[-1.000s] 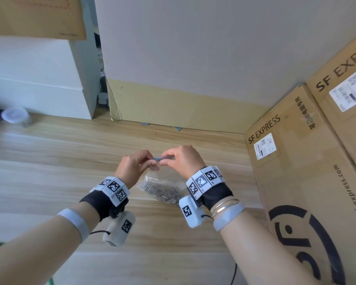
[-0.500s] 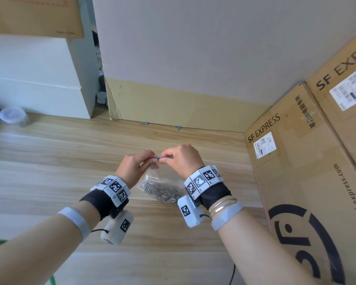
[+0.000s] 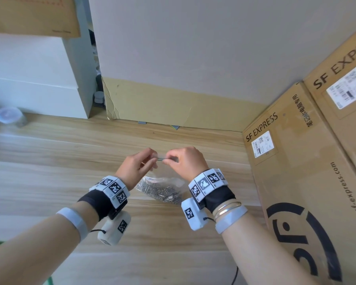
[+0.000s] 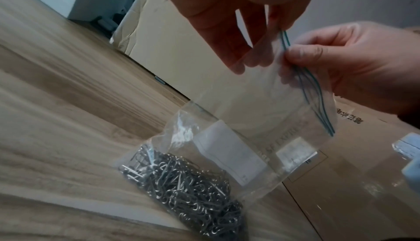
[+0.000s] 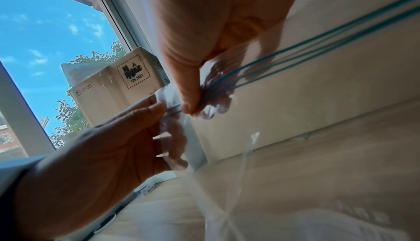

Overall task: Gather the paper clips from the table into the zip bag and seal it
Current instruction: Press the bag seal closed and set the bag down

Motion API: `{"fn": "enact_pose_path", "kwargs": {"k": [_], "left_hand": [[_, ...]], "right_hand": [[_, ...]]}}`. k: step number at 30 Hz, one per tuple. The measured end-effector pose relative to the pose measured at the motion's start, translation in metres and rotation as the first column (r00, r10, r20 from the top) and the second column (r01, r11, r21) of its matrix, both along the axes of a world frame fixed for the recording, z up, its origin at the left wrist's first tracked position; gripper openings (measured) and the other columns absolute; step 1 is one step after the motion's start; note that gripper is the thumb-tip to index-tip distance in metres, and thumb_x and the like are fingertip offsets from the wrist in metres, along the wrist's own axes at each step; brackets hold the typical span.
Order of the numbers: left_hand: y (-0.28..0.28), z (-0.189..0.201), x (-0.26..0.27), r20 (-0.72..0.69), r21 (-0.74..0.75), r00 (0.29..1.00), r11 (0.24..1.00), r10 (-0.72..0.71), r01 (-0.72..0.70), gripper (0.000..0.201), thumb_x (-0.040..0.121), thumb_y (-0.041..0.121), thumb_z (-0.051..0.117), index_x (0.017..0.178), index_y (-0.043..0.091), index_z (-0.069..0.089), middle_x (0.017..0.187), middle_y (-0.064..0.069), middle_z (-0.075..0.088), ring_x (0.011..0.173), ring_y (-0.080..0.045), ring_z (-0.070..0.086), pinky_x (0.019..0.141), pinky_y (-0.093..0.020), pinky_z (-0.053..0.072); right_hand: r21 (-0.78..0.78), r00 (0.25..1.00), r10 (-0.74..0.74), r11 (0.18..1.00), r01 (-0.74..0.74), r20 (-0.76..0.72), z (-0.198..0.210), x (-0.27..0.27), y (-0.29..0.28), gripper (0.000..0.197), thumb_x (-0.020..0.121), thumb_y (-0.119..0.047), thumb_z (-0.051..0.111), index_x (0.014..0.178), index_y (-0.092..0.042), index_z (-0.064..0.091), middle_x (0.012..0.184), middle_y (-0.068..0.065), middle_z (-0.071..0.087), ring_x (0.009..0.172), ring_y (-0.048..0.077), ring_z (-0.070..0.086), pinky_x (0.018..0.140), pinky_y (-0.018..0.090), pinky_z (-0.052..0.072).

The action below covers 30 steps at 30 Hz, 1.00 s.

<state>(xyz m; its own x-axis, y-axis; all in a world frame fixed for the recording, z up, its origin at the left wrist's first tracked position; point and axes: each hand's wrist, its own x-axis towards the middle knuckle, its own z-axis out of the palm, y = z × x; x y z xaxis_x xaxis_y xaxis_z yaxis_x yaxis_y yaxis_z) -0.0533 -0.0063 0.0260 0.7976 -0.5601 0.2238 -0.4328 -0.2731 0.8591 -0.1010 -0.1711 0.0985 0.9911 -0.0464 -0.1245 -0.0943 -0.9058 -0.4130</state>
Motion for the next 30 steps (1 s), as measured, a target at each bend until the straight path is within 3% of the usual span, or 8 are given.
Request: {"fn": "enact_pose_path", "kwargs": {"k": [2,5,9,13,16,22,29,30], "left_hand": [[-0.004,0.003,0.0,0.008,-0.016,0.999,0.999,-0.033,0.033,0.023,0.085,0.036,0.056,0.089,0.014,0.058,0.069,0.017,0.06,0.07,0.005,0.061,0.06,-0.008,0.047],[-0.007,0.001,0.003,0.122,-0.058,0.992,0.997,-0.041,0.049,0.04,0.083,0.058,0.039,0.074,0.022,0.055,0.061,0.02,0.051,0.065,0.007,0.057,0.056,-0.004,0.042],[-0.007,-0.005,0.006,0.232,-0.084,0.972,0.995,-0.03,0.051,0.034,0.089,0.052,0.035,0.07,0.024,0.042,0.056,0.009,0.047,0.063,-0.007,0.05,0.054,-0.01,0.037],[-0.008,-0.006,0.011,0.256,-0.051,0.967,0.998,-0.017,0.031,0.022,0.088,0.035,0.04,0.069,0.022,0.039,0.056,0.005,0.05,0.064,-0.004,0.048,0.052,-0.007,0.037],[-0.005,-0.008,0.012,0.26,-0.024,0.966,1.0,-0.006,0.013,0.022,0.087,0.035,0.04,0.069,0.021,0.039,0.055,0.005,0.05,0.064,-0.004,0.048,0.053,-0.003,0.036],[-0.002,-0.01,0.016,0.266,0.017,0.964,1.0,0.013,-0.018,0.027,0.086,0.038,0.039,0.067,0.019,0.044,0.055,0.006,0.05,0.062,0.008,0.05,0.052,0.0,0.036],[0.0,-0.007,0.017,0.269,0.011,0.963,1.0,0.015,-0.018,0.025,0.086,0.039,0.038,0.068,0.022,0.04,0.053,0.006,0.051,0.058,-0.005,0.047,0.049,-0.009,0.034],[0.001,-0.006,0.018,0.278,0.011,0.96,1.0,0.018,-0.022,0.027,0.086,0.039,0.039,0.067,0.021,0.042,0.053,0.005,0.052,0.053,-0.006,0.046,0.049,-0.016,0.038]], "right_hand": [[-0.015,1.0,0.021,1.0,-0.021,0.016,0.0,-0.001,0.003,0.018,0.082,-0.035,0.062,0.075,-0.021,0.068,0.065,0.003,0.068,0.063,0.024,0.057,0.061,0.025,0.035],[0.005,0.999,0.016,1.0,-0.017,0.05,-0.003,-0.002,0.008,0.014,0.082,-0.03,0.062,0.074,-0.022,0.068,0.062,0.003,0.067,0.061,0.025,0.057,0.063,0.024,0.03],[0.015,0.998,-0.02,1.0,0.019,0.066,-0.005,-0.006,0.003,0.016,0.081,-0.037,0.062,0.076,-0.024,0.069,0.064,0.001,0.068,0.062,0.024,0.058,0.061,0.024,0.035],[-0.021,0.992,-0.062,0.998,0.065,0.113,-0.004,-0.016,-0.009,0.013,0.081,-0.034,0.065,0.08,-0.023,0.072,0.072,-0.001,0.073,0.069,0.026,0.062,0.083,0.031,0.04],[-0.012,0.983,-0.098,0.995,0.101,0.154,-0.008,-0.023,-0.018,0.012,0.079,-0.033,0.067,0.083,-0.023,0.074,0.077,-0.002,0.075,0.074,0.026,0.066,0.088,0.035,0.044],[-0.008,0.972,-0.191,0.981,0.194,0.136,-0.009,-0.037,-0.041,0.01,0.079,-0.032,0.068,0.082,-0.025,0.074,0.081,-0.005,0.075,0.081,0.02,0.068,0.087,0.035,0.047],[0.015,0.947,-0.315,0.949,0.315,0.066,-0.008,-0.049,-0.058,0.013,0.08,-0.036,0.065,0.083,-0.027,0.073,0.087,-0.004,0.075,0.085,0.02,0.066,0.082,0.032,0.05],[0.016,0.942,-0.331,0.944,0.331,0.061,-0.009,-0.05,-0.06,0.014,0.08,-0.037,0.065,0.083,-0.027,0.073,0.086,-0.004,0.075,0.084,0.02,0.066,0.079,0.031,0.051]]}}
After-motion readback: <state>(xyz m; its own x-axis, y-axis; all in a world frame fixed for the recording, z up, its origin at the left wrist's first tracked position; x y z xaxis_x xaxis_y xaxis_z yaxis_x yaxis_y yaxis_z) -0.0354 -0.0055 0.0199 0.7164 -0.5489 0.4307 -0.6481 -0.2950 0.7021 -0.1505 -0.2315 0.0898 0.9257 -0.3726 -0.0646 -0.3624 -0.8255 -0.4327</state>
